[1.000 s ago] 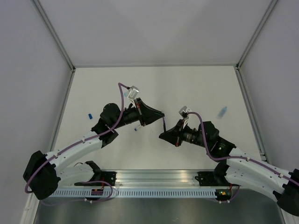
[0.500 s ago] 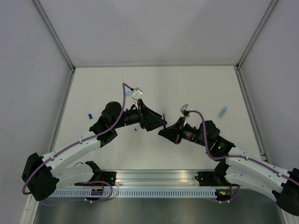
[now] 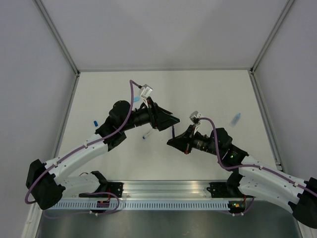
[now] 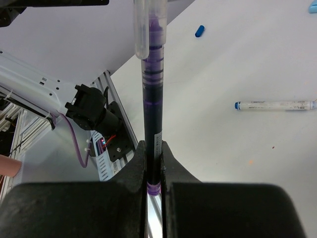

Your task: Insert the pens into the pen caps

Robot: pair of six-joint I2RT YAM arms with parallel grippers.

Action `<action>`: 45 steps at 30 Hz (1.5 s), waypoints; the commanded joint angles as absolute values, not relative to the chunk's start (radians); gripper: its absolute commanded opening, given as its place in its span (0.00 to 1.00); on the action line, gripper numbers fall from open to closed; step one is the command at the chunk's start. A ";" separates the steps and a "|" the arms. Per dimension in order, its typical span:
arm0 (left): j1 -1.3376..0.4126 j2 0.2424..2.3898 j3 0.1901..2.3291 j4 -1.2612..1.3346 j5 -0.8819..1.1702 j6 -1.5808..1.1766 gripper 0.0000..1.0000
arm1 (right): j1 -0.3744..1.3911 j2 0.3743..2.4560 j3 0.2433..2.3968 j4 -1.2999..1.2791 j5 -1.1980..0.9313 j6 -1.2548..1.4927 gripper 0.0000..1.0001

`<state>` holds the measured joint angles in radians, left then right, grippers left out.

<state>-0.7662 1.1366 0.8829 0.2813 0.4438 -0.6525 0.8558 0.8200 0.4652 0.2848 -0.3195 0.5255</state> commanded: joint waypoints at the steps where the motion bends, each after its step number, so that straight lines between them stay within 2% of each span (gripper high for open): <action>1: -0.769 1.141 0.933 0.270 0.405 -0.611 0.76 | 0.864 0.821 0.508 0.337 -0.342 0.531 0.00; 5: -0.769 1.141 0.913 0.301 0.425 -0.626 0.68 | 0.864 0.828 0.509 0.334 -0.339 0.531 0.00; 8: -0.769 1.146 0.893 0.311 0.434 -0.629 0.56 | 0.865 0.828 0.509 0.336 -0.337 0.531 0.00; 9: -0.769 1.147 0.888 0.314 0.440 -0.630 0.45 | 0.865 0.828 0.509 0.336 -0.337 0.531 0.00; 14: -0.769 1.135 0.761 0.483 0.511 -0.715 0.20 | 0.865 0.828 0.514 0.334 -0.333 0.525 0.00; 15: -0.769 1.135 0.749 0.495 0.535 -0.725 0.08 | 0.865 0.827 0.518 0.331 -0.325 0.523 0.00; 16: -0.769 1.135 0.738 0.499 0.543 -0.735 0.02 | 0.865 0.825 0.522 0.330 -0.316 0.520 0.00; 24: -0.769 1.080 0.660 0.516 0.603 -0.795 0.02 | 0.865 0.834 0.678 0.215 -0.203 0.462 0.00; 40: -0.790 1.075 0.572 0.462 0.492 -0.750 0.02 | 0.853 1.026 1.028 0.098 0.011 0.311 0.00; 45: -0.790 1.072 0.554 0.457 0.479 -0.723 0.02 | 0.782 1.038 1.077 0.110 0.015 0.308 0.00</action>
<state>-0.7380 1.0500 0.6319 0.6777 0.2581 -0.7444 0.8772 1.0542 0.9154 -0.2531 -0.1772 0.3058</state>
